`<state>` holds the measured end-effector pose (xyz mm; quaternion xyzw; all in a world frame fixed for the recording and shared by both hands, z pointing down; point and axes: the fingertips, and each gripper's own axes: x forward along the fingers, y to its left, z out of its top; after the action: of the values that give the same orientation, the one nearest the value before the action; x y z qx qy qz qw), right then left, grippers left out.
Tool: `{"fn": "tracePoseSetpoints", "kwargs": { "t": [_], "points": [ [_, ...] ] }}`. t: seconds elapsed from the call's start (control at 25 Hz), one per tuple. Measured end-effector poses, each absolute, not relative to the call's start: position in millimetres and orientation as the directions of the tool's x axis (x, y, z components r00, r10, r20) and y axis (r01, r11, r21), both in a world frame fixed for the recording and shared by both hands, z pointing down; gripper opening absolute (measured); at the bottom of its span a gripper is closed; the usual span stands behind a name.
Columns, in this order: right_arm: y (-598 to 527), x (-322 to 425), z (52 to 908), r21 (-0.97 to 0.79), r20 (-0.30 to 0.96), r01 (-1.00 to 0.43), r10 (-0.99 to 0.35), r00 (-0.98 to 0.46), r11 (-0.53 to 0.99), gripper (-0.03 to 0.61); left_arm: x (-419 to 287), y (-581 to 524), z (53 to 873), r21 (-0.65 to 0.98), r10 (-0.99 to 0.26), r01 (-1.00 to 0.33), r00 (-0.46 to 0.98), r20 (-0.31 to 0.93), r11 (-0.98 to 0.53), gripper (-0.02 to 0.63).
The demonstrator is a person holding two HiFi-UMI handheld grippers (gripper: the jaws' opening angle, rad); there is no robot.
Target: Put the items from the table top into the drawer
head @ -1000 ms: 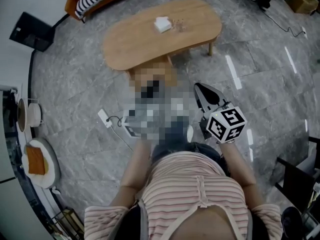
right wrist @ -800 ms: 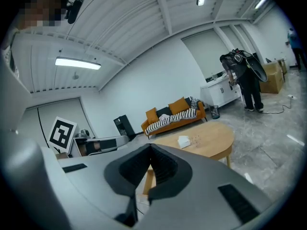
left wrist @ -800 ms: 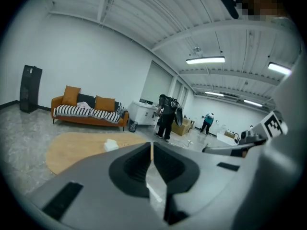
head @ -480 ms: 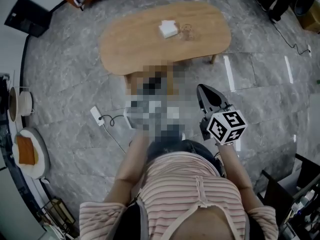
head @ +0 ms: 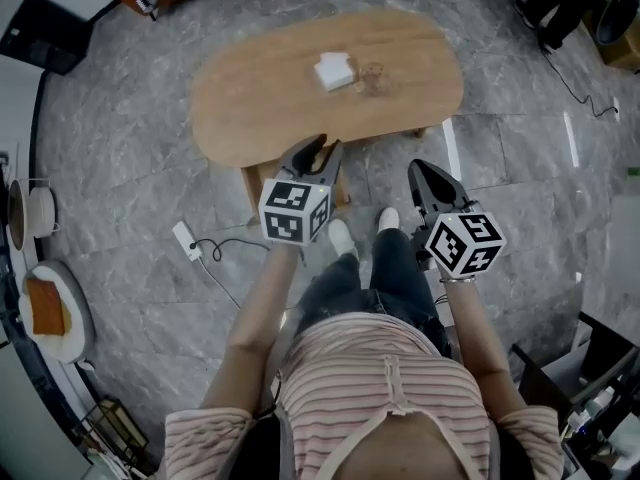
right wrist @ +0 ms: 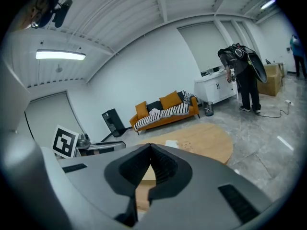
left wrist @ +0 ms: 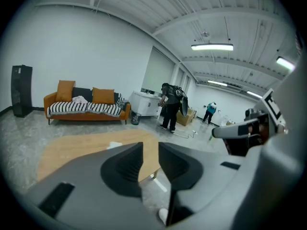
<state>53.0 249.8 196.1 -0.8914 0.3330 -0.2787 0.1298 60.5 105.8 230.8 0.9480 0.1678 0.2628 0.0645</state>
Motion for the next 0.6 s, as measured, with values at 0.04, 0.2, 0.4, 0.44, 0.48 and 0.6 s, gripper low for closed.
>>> {"fn": "tracePoseSetpoints", "kwargs": {
  "t": [0.04,0.2,0.4,0.44,0.48,0.6],
  "points": [
    [251.1,61.5,199.9,-0.412,0.421,-0.522,-0.664,0.617,-0.747,0.009,68.9,104.3,237.4,0.211,0.347,0.277,0.805,0.482,-0.937,0.077],
    [255.7,102.5,220.2,-0.399,0.455,-0.54,-0.671,0.585,-0.741,0.009,104.0,99.8,274.1,0.229,0.32,0.232,0.79,0.523,-0.945,0.085],
    [251.4,154.0,249.7,-0.399,0.486,-0.578,-0.698,0.525,-0.712,0.009,150.9,101.5,323.1,0.184,0.291,0.226,0.744,0.601,-0.957,0.106],
    [251.8,162.9,256.4,-0.399,0.497,-0.585,-0.702,0.509,-0.706,0.009,159.6,103.6,332.5,0.177,0.286,0.225,0.736,0.613,-0.958,0.111],
    [252.6,171.2,263.5,-0.401,0.509,-0.591,-0.707,0.491,-0.7,0.009,167.8,106.1,342.4,0.169,0.282,0.226,0.727,0.626,-0.959,0.115],
    [252.9,199.2,286.5,-0.409,0.531,-0.605,-0.717,0.452,-0.683,0.009,197.5,108.7,376.0,0.131,0.273,0.252,0.69,0.67,-0.959,0.123]
  ]
}}
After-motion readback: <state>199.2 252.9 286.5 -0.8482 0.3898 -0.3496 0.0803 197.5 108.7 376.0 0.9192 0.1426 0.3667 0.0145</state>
